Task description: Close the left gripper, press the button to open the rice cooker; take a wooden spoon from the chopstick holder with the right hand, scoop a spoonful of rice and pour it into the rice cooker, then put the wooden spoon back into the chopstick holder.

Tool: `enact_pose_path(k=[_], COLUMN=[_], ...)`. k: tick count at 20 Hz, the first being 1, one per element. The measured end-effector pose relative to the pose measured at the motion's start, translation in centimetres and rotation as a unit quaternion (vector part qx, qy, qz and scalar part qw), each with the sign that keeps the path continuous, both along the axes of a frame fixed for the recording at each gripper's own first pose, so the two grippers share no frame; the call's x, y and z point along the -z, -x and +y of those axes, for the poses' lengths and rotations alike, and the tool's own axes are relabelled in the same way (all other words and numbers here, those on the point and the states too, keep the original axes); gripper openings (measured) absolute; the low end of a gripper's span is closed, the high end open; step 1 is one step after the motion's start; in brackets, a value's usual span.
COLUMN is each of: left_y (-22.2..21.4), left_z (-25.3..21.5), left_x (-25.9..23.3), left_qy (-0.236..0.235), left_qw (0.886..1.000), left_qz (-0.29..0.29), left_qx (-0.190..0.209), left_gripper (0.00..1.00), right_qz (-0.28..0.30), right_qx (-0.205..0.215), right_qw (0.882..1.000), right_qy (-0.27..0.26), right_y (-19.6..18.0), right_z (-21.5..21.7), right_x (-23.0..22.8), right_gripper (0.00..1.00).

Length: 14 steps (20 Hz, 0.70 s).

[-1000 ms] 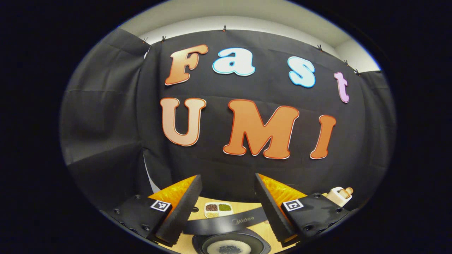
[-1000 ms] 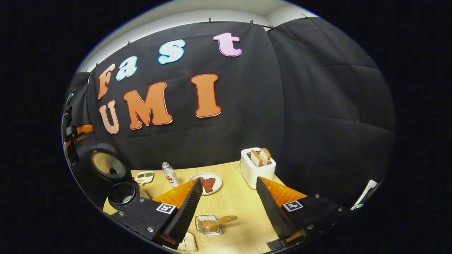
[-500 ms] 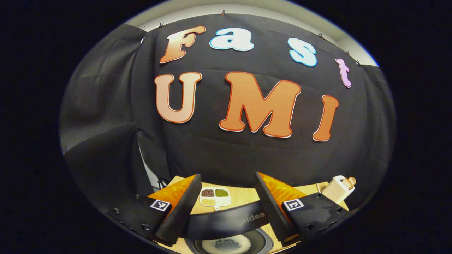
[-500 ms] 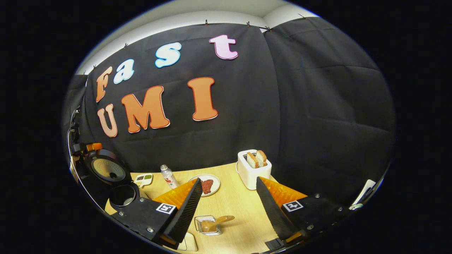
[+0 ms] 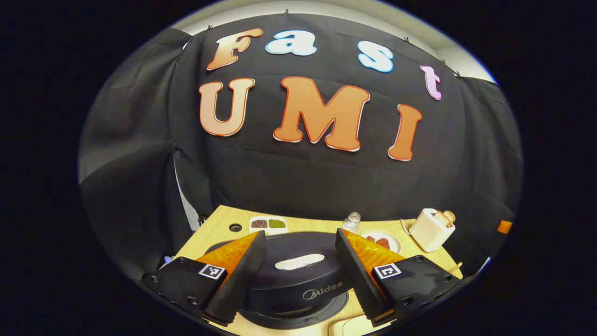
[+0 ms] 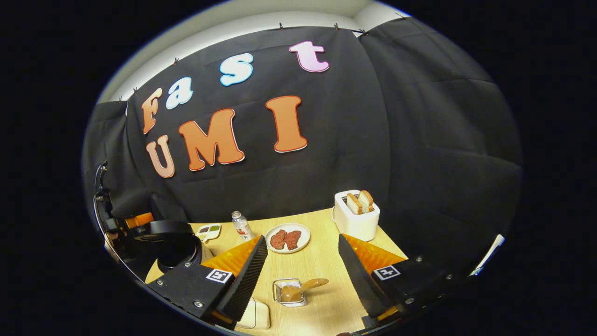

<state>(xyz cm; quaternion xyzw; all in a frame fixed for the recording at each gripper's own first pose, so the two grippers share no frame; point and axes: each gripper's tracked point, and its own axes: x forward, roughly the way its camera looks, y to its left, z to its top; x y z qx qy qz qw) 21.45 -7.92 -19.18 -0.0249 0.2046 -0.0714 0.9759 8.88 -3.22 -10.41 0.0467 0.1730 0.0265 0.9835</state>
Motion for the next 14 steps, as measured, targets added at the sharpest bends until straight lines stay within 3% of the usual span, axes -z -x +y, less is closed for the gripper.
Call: enact_pose_path(k=[4, 14], left_y=[3.0, 4.8], left_z=[-0.6, -0.8], left_x=[4.4, 8.8], left_qy=[-0.019, -0.065], left_qw=[1.0, 0.997], left_qz=[-0.001, -0.045], left_qx=[-0.003, -0.002], left_gripper=[0.99, 0.99], right_qz=[0.015, 0.045], right_qx=[-0.004, -0.002], right_qw=[1.0, 0.999], right_qy=[0.0, 0.005], right_y=[0.6, 1.6], right_z=[-0.5, -1.4], right_x=[1.4, 4.3], right_gripper=[0.94, 0.95])
